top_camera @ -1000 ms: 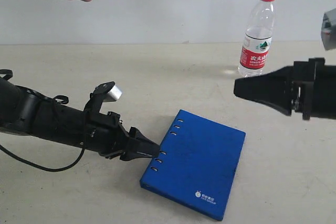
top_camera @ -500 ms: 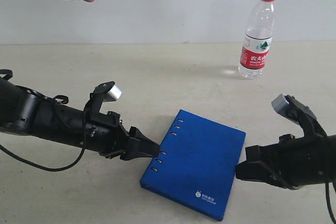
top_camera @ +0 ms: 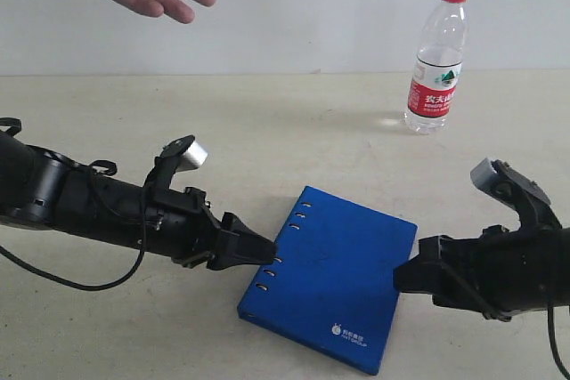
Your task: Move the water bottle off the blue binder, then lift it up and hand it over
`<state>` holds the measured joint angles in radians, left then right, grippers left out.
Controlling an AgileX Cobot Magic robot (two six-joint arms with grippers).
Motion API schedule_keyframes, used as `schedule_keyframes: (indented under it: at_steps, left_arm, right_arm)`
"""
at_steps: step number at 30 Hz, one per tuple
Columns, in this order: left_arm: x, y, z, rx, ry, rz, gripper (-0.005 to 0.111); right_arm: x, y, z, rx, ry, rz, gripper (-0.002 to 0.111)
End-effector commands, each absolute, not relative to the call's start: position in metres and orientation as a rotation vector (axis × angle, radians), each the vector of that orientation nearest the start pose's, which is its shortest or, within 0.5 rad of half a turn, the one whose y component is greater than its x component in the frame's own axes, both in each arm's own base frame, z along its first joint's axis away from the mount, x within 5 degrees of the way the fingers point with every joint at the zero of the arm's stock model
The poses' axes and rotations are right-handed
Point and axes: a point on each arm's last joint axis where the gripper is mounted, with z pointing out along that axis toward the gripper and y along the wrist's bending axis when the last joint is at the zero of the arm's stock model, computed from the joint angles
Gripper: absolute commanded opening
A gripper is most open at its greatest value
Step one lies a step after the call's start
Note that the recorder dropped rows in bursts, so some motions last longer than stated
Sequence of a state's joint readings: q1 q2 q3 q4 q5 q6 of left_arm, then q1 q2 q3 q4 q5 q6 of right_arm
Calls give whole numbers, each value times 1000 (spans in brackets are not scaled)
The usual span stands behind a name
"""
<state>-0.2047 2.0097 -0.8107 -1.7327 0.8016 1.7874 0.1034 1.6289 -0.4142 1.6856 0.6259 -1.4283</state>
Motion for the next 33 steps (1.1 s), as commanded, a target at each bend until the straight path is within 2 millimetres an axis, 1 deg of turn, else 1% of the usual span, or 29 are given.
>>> schedule_keyframes:
  at_steps: [1, 3, 9, 12, 15, 18, 20, 24, 26, 28, 32, 33]
  left_arm:
    - [305, -130, 99, 537, 2353, -1069, 57]
    - [305, -130, 99, 543, 2350, -1066, 57]
    - [305, -130, 99, 543, 2348, -1071, 57]
    - [305, -130, 99, 543, 2348, -1071, 57]
    - [305, -130, 99, 543, 2348, -1071, 57]
    - [305, -130, 99, 553, 2344, -1067, 57]
    - [305, -130, 99, 553, 2344, -1067, 57]
    - [305, -130, 99, 554, 2343, -1067, 57]
    - [305, -130, 99, 556, 2344, -1067, 57]
    - [305, -130, 99, 562, 2345, -1066, 57]
    - [305, -130, 99, 567, 2342, -1064, 57]
    - [305, -130, 99, 571, 2338, -1061, 57]
  right_arm:
    - [214, 75, 121, 41, 2597, 942, 54]
    - [215, 75, 122, 66, 2580, 942, 54]
    - [220, 75, 124, 45, 2565, 931, 54]
    - [223, 76, 120, 49, 2575, 941, 54]
    - [227, 76, 106, 94, 2632, 949, 54]
    - [231, 81, 92, 118, 2669, 1043, 54]
    - [233, 85, 86, 80, 2666, 1116, 54]
    - [238, 89, 81, 52, 2654, 1182, 54]
    - [241, 92, 82, -14, 2614, 1230, 54]
    - [242, 97, 89, -96, 2539, 1324, 54]
    - [239, 109, 111, -280, 2288, 1595, 54]
    - [238, 110, 114, -306, 2251, 1623, 54]
